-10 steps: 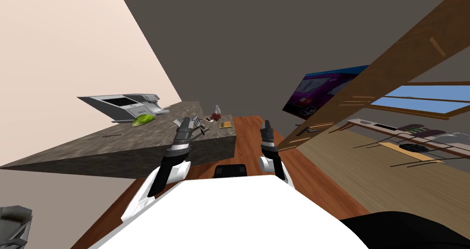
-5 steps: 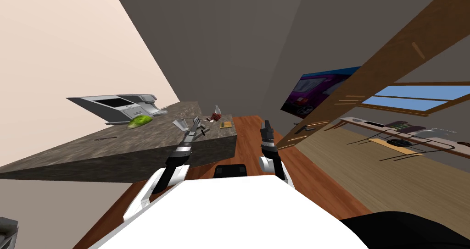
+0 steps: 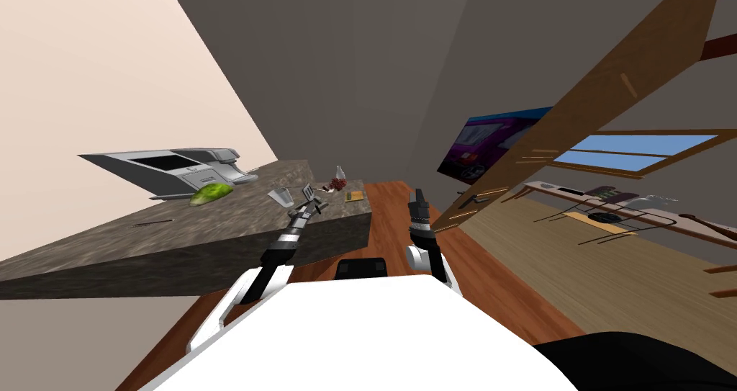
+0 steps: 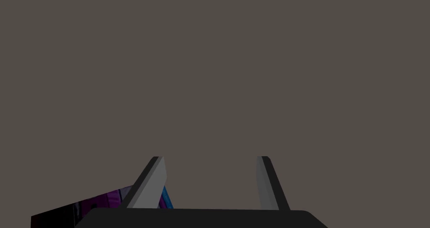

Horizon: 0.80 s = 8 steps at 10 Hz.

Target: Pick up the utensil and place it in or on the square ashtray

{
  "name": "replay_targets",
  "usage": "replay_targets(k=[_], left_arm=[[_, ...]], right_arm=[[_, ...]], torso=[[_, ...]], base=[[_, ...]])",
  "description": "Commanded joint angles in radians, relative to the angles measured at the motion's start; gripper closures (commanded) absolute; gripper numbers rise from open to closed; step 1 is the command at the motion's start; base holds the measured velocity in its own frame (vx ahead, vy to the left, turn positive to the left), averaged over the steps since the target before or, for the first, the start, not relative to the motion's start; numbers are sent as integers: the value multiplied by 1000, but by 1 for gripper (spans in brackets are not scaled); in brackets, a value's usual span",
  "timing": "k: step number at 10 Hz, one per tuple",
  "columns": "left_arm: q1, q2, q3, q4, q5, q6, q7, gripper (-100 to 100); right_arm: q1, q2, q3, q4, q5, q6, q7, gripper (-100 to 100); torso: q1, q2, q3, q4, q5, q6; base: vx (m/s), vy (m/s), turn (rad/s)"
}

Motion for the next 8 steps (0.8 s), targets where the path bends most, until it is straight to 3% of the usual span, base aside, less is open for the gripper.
replay_targets(k=[1, 3, 8], left_arm=[[3, 25, 11, 33, -19, 15, -24, -100], [9, 67, 26, 77, -52, 36, -59, -100], [-2, 170, 55, 147, -118, 49, -101, -100]], right_arm=[[0, 0, 0, 0, 0, 0, 0, 0], [0, 0, 0, 0, 0, 0, 0, 0], [0, 0, 0, 0, 0, 0, 0, 0]], torso=[[0, 0, 0, 0, 0, 0], [0, 0, 0, 0, 0, 0], [-3, -4, -2, -1, -1, 0]], base=[[9, 28, -70], [18, 15, -56], [49, -13, -3]])
